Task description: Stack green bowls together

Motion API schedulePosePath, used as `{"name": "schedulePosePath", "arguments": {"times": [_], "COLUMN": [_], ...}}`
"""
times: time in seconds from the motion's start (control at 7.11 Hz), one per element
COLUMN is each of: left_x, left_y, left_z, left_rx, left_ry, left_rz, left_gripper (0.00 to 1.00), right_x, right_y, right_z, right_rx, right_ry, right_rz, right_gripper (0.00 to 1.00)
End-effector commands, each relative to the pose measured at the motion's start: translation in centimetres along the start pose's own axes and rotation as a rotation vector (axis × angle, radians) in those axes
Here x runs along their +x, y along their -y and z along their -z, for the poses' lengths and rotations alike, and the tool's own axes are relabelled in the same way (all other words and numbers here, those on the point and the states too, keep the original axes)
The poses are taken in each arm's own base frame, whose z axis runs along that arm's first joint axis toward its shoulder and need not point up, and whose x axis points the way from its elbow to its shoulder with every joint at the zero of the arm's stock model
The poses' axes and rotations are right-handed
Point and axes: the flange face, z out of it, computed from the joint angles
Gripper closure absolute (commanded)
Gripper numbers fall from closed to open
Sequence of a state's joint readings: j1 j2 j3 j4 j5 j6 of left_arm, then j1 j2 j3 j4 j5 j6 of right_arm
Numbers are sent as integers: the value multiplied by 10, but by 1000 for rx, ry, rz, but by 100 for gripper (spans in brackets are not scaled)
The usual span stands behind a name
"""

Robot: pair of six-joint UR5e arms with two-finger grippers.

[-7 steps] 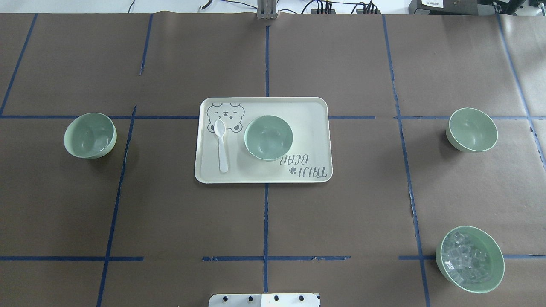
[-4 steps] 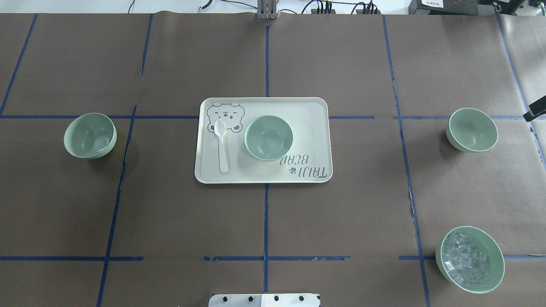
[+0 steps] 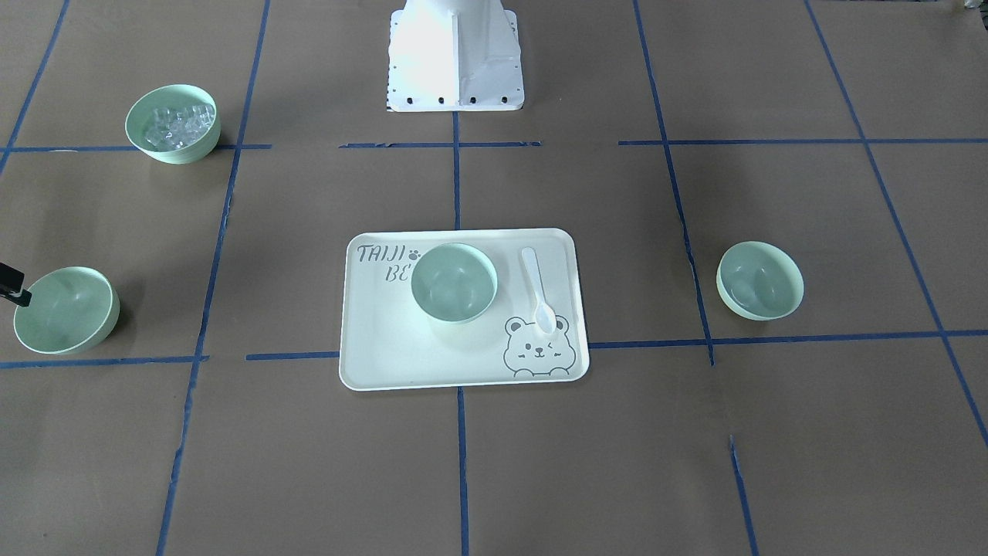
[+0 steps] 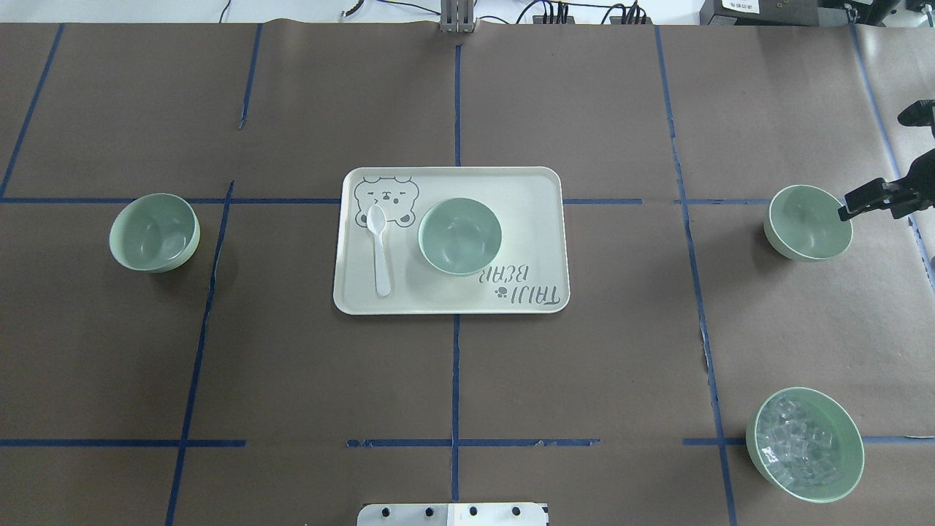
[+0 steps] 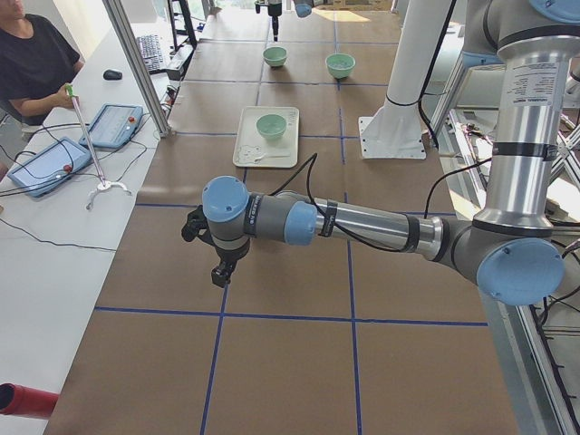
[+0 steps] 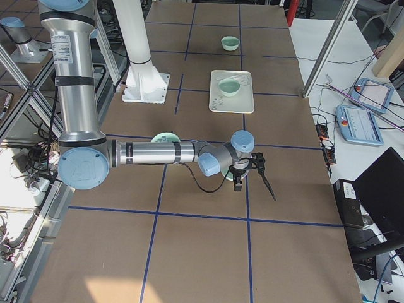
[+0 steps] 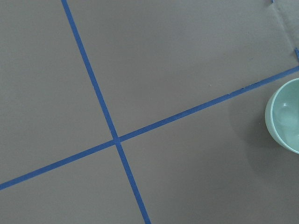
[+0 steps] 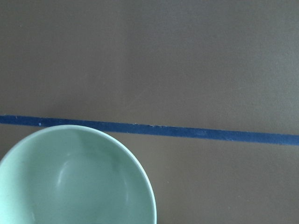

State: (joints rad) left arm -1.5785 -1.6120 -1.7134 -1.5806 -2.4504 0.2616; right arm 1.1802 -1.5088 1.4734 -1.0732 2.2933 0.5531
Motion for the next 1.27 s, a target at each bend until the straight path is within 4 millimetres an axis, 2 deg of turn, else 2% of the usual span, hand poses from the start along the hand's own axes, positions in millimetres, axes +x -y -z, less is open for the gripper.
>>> {"name": "schedulePosePath", "arguments": {"times": [0.0,0.14,0.28,0.56,0.84,0.99,1.13], "left_x": [3,5,7,17,18,20,21], "left_y": [1,2,3,7,7,8,8], "left_z": [3,4,6,17,17,20,21], "left_rx": [6,9,13,31,32,37,40], "left_ry": [1,1,4,11,11,13,12], "left_rz": [-6,-10,-15,-35,-38,-42,-45], "left_gripper": [0,0,0,0,0,0,0], "right_x": [-16,-14,-15,-16,-35,-71,-125], "right_y": [-9,-10,-9,-10,-11,-12,-13], "right_z": [-33,-34,-34,-34,-15,17,62], "right_rx": [28,24,25,17,3,8,24], "right_ry": [-27,-26,-23,-15,60,121,154], "right_rz": [-31,-35,-30,-32,-17,-26,-44], "right_gripper": [1,33,99,100,100,100,100]}}
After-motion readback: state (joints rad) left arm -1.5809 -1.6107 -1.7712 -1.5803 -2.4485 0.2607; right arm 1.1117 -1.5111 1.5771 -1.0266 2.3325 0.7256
